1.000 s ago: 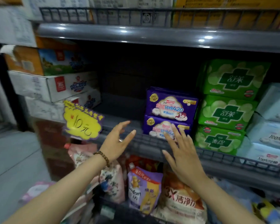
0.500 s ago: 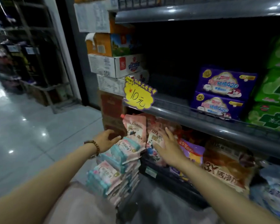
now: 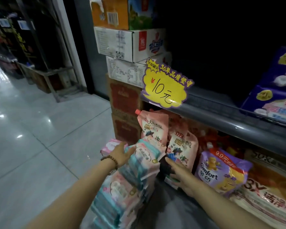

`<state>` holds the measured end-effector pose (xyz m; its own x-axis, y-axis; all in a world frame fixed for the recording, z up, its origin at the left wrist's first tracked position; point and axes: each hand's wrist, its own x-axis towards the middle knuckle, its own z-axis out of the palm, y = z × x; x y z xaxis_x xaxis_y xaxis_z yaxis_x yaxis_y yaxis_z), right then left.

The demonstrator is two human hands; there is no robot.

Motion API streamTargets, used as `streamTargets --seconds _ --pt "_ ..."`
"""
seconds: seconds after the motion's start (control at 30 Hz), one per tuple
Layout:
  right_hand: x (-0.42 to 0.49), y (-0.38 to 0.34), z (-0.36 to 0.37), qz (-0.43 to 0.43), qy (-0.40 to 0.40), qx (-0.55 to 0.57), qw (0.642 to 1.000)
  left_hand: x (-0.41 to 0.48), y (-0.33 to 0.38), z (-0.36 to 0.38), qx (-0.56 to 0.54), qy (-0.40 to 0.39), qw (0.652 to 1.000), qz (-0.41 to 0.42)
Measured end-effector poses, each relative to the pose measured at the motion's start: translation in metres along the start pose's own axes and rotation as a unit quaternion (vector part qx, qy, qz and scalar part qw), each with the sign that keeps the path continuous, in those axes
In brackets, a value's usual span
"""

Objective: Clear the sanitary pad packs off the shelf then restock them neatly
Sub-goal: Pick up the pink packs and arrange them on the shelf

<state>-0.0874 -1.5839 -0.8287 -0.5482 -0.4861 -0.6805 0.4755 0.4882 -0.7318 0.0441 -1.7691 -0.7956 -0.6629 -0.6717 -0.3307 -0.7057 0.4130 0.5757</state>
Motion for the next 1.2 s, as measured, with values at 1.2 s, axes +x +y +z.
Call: streamTargets --seconds 1.2 --pt "0.087 -0.052 0.056 0.041 0.048 0.208 0.976 0.103 -0.04 0.006 -0.051 -0.192 0.977 0.082"
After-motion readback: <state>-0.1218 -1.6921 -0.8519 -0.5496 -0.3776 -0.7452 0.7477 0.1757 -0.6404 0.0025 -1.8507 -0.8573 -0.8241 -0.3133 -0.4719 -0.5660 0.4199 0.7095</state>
